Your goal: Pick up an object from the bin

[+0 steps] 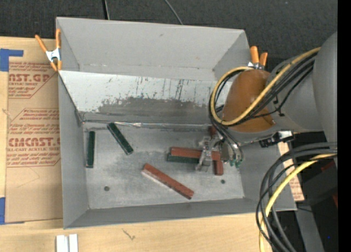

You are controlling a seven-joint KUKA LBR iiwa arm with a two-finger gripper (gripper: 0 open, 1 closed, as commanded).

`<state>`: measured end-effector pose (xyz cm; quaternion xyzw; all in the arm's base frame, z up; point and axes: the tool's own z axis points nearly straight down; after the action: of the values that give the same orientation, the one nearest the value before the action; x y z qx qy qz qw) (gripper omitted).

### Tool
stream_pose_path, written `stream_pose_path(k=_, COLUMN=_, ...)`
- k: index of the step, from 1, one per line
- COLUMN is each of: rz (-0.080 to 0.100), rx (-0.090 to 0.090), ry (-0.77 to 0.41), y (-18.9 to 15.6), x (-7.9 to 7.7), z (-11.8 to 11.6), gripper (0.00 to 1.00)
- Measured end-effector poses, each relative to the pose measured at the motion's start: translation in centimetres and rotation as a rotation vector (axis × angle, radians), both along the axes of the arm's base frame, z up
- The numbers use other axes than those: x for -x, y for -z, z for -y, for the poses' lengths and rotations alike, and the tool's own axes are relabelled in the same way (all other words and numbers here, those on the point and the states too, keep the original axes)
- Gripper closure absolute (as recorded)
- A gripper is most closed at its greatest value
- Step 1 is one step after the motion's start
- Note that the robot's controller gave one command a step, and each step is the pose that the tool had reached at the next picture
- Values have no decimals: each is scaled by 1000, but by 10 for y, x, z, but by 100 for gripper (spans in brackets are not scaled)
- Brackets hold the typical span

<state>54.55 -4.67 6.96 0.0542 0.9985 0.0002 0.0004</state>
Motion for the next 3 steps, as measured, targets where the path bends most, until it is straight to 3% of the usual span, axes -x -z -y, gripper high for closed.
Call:
stream_pose_path(k=1, rz=2, rx=0, ry=-34, y=-149, x=-50, z=1, gripper=100)
stream_pose_path(k=2, rz=0, rx=0, ry=-34, y=-148, x=-49, z=1, gripper=100)
stream_pose_path(k=3, rz=-3, rx=-2, ry=123, y=-98, x=-24, z=-54, gripper=0)
